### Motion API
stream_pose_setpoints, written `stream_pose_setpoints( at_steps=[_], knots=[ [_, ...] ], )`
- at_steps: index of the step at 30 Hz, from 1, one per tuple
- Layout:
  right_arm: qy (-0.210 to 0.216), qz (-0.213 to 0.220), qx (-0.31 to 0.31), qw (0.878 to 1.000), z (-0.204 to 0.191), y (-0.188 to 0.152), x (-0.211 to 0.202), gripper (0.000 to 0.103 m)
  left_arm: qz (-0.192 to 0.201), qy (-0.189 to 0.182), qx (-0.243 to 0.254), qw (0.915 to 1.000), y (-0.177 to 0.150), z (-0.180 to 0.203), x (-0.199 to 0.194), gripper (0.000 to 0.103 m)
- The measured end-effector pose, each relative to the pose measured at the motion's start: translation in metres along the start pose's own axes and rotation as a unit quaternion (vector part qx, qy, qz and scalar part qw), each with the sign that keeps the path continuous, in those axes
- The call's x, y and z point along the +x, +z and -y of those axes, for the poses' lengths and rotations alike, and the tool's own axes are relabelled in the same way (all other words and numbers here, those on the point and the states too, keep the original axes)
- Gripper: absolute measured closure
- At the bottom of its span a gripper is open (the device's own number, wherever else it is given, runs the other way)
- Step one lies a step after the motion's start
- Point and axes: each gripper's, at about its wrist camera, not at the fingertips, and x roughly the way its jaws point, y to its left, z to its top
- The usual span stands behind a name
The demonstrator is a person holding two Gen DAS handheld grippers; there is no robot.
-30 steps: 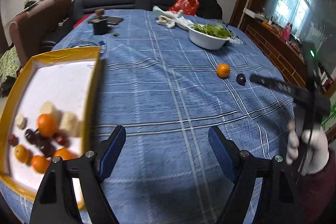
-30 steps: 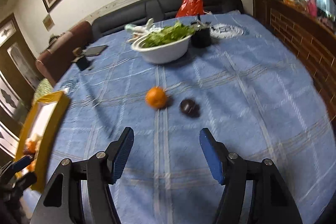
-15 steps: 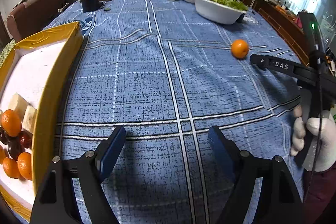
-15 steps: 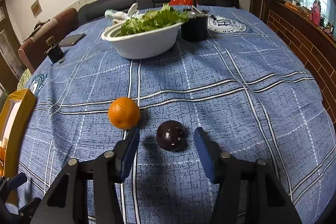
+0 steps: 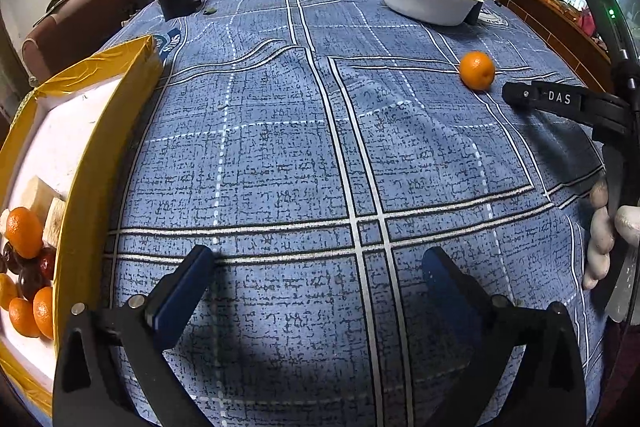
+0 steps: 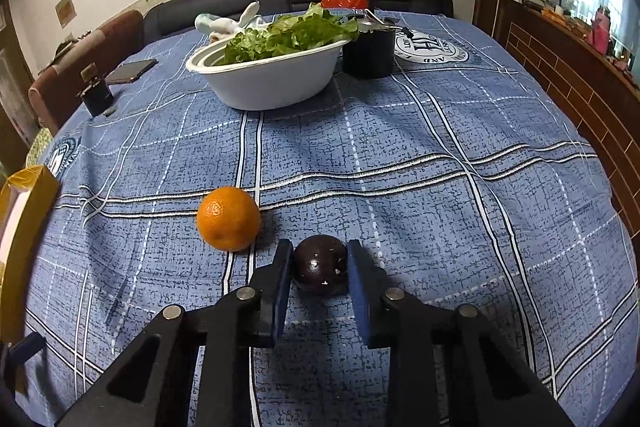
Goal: Organize fruits
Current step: 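Grasp the dark plum with the right tool while the left tool grasps the last orange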
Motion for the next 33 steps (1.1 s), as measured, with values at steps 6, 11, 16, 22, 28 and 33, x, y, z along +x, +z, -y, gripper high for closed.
stream_pose_setpoints(
  at_steps=[6, 11, 16, 22, 28, 33],
  knots=[
    [0.024, 0.006, 0.016, 1.0, 0.008, -0.001, -0.004, 0.075, -0.027, -0.004, 0.007, 0.9996, 0.004, 0.0, 0.001, 0.0],
    [0.046, 0.014, 0.043, 0.998, 0.024, -0.003, -0.017, 0.075, 0.009, -0.034, 0.006, 0.9994, 0.039, -0.001, -0.028, 0.009],
    [0.069, 0.027, 0.08, 0.994, 0.044, -0.001, -0.029, 0.075, 0.048, -0.052, 0.039, 0.9967, 0.093, 0.027, -0.046, 0.009],
    [0.093, 0.01, 0.13, 0.987, 0.069, 0.0, -0.02, 0.075, 0.042, -0.058, 0.083, 0.9939, 0.131, 0.079, -0.009, 0.009],
    [0.101, 0.018, 0.16, 0.982, 0.085, 0.002, -0.025, 0.075, 0.03, -0.056, 0.117, 0.9911, 0.141, 0.121, 0.033, 0.01],
    [0.101, 0.031, 0.15, 0.983, 0.082, 0.005, -0.032, 0.074, 0.022, -0.048, 0.141, 0.9886, 0.141, 0.143, 0.061, 0.011]
  ],
)
